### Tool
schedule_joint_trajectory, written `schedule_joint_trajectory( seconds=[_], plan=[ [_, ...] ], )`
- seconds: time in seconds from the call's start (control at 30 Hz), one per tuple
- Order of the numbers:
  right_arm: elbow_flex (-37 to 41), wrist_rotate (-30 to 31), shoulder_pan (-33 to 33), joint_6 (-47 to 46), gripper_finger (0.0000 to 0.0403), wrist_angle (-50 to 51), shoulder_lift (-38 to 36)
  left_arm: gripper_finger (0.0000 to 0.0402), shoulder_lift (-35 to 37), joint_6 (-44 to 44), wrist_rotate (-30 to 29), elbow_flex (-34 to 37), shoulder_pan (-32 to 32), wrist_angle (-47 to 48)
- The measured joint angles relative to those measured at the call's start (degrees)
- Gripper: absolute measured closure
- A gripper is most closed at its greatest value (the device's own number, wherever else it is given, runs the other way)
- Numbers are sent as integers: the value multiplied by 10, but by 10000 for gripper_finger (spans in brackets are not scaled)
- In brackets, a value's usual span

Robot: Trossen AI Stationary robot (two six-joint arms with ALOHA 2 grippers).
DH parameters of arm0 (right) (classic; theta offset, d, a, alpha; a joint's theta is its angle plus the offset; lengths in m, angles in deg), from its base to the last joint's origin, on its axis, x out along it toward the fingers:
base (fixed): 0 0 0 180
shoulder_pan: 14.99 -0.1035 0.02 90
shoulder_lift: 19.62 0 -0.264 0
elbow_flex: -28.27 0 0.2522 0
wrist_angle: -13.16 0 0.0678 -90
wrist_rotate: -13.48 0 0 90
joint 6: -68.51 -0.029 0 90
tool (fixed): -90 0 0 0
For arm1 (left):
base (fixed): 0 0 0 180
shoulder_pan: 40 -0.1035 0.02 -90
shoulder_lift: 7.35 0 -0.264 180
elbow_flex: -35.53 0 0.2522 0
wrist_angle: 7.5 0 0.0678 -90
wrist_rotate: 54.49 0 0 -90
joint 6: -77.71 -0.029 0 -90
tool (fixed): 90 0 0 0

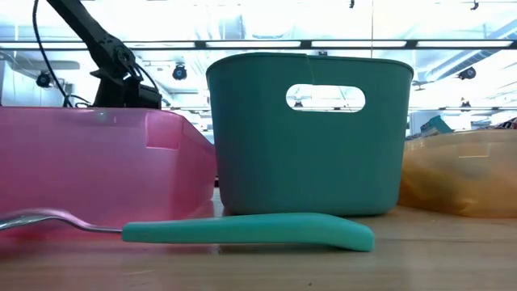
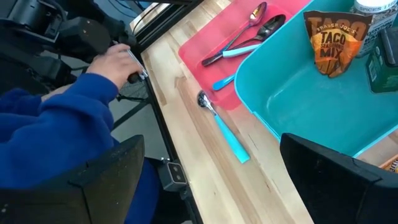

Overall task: Pick & Place Food Item
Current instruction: Put the brown seasoning bottle into the green bin

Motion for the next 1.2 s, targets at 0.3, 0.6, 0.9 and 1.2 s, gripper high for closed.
schedule_joint_trajectory(
  seconds=[0.3,0.6,0.9,1.2],
  plan=[
    [0,0,0,0,34,0,0,16,4,-11,-2,-1,0,-2],
    [0,0,0,3,34,0,0,19,4,-12,-6,1,0,2],
    [0,0,0,3,34,0,0,121,4,-17,-4,5,-9,-1],
    [0,0,0,0,34,0,0,232,5,-46,0,5,-8,0]
  ],
)
